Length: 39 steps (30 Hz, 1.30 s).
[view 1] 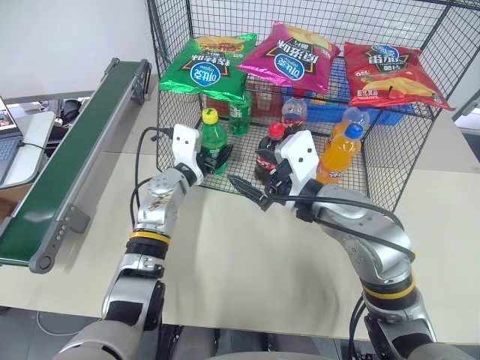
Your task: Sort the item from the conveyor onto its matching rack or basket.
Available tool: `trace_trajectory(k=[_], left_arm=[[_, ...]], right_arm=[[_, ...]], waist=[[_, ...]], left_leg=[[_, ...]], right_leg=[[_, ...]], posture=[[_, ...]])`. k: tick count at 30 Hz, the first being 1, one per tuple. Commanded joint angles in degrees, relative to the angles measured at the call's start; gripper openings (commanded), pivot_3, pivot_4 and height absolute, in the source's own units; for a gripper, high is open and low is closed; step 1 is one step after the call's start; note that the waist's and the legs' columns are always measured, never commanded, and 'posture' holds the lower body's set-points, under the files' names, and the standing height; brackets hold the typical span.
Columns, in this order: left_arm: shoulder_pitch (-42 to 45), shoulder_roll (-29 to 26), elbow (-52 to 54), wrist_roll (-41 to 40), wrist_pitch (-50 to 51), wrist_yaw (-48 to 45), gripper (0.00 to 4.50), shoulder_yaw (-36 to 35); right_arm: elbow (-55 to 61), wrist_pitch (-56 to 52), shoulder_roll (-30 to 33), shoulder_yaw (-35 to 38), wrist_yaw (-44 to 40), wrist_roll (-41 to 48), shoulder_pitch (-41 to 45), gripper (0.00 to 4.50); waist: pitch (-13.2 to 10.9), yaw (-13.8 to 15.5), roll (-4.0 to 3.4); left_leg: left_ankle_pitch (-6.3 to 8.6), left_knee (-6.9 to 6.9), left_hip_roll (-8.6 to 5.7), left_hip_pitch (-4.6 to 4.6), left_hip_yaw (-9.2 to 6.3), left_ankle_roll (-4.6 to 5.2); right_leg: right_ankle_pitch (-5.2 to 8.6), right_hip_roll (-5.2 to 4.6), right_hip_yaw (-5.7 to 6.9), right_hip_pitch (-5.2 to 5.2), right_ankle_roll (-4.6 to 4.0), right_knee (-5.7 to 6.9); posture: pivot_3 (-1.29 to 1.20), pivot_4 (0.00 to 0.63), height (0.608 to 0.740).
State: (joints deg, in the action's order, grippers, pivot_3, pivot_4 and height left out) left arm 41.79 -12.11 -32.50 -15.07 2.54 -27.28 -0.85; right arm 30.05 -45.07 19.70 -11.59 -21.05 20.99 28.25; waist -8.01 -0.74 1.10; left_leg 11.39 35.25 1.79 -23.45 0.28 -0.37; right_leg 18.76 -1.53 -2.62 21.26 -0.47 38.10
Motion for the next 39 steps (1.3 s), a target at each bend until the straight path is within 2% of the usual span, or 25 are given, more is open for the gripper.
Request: trace_trajectory(k=[1,8,10,11,18,23,32,36,39], left_arm=[[3.58,0.75,-4.38,1.29,-5.85,0.56,3.06,-1.81],[6.98,2.32,-13.3,2.75,-11.09,0.72,3.06,-2.67],[7.19,2.54,-14.12,2.55,-11.42,0.04,4.08,-2.96],[7.07,2.54,-14.12,2.5,-11.53,-0.25,4.46,-3.06],[3.95,1.48,-9.54,2.34,-10.17,-1.74,4.49,-3.53],[-3.94,-1.97,5.1,1.38,-3.26,-2.95,4.49,-3.46],[-17.59,-12.09,34.21,-4.44,16.13,-5.16,4.49,-5.78],[-23.79,-19.74,46.66,-8.57,25.95,-8.02,4.49,-8.1],[-29.84,-28.7,53.69,-9.93,30.32,-12.09,4.49,-11.95]], right_arm=[[0.38,1.63,0.26,0.59,-0.42,-1.13,0.62,4.5],[-1.42,2.25,-0.64,0.91,0.42,-3.24,1.27,4.5],[-1.83,2.43,-1.12,1.13,0.9,-3.8,1.32,4.5],[-1.98,2.47,-1.33,1.2,1.03,-4.02,1.4,4.5],[-3.02,2.8,-2.48,1.73,0.91,-4.88,2.23,4.5],[-3.79,3.27,-2.7,1.93,-0.1,-4.99,3.0,4.5],[-2.83,2.26,0.62,4.72,-5.98,-2.07,4.09,4.5],[-0.56,0.71,5.58,8.46,-11.93,2.9,2.89,4.5],[0.93,-0.82,9.73,13.47,-16.31,8.79,0.58,4.5]], waist=[[0.0,-0.13,0.0],[0.0,-0.11,0.0],[0.0,-0.08,0.0],[0.0,-0.09,0.0],[0.01,-0.18,0.0],[0.02,-0.68,-0.01],[0.01,-0.36,-0.02],[0.01,-0.59,-0.02],[0.0,-0.89,-0.02]], left_leg=[[0.0,0.0,0.01,0.01,0.0,0.0],[-0.01,0.02,0.03,0.02,-0.02,0.0],[-0.01,0.02,0.02,0.02,-0.02,0.0],[-0.01,0.02,0.02,0.01,-0.02,0.0],[-0.01,0.03,0.03,0.05,-0.02,0.0],[-0.01,0.01,0.11,0.11,-0.01,0.0],[-0.03,0.05,0.13,0.17,-0.1,-0.04],[-0.03,0.04,0.14,0.17,-0.11,-0.04],[-0.02,-0.02,0.18,0.22,-0.13,-0.04]], right_leg=[[0.0,0.03,0.0,0.01,0.0,0.0],[0.0,0.11,0.03,0.01,0.0,0.06],[0.0,0.1,0.04,0.01,0.0,0.07],[0.0,0.1,0.04,0.01,0.0,0.08],[0.0,0.11,0.03,0.0,0.0,0.12],[0.0,0.12,-0.02,0.0,0.0,0.55],[0.0,0.09,-0.01,0.0,0.0,0.73],[0.01,0.06,-0.01,-0.01,0.0,0.68],[0.01,0.07,-0.02,-0.02,0.01,0.47]], posture=[[0.0,0.15,0.74],[0.0,0.15,0.74],[0.0,0.15,0.74],[0.0,0.15,0.74],[0.0,0.15,0.74],[0.0,0.15,0.74],[0.0,0.15,0.74],[0.0,0.15,0.74],[0.0,0.15,0.74]])
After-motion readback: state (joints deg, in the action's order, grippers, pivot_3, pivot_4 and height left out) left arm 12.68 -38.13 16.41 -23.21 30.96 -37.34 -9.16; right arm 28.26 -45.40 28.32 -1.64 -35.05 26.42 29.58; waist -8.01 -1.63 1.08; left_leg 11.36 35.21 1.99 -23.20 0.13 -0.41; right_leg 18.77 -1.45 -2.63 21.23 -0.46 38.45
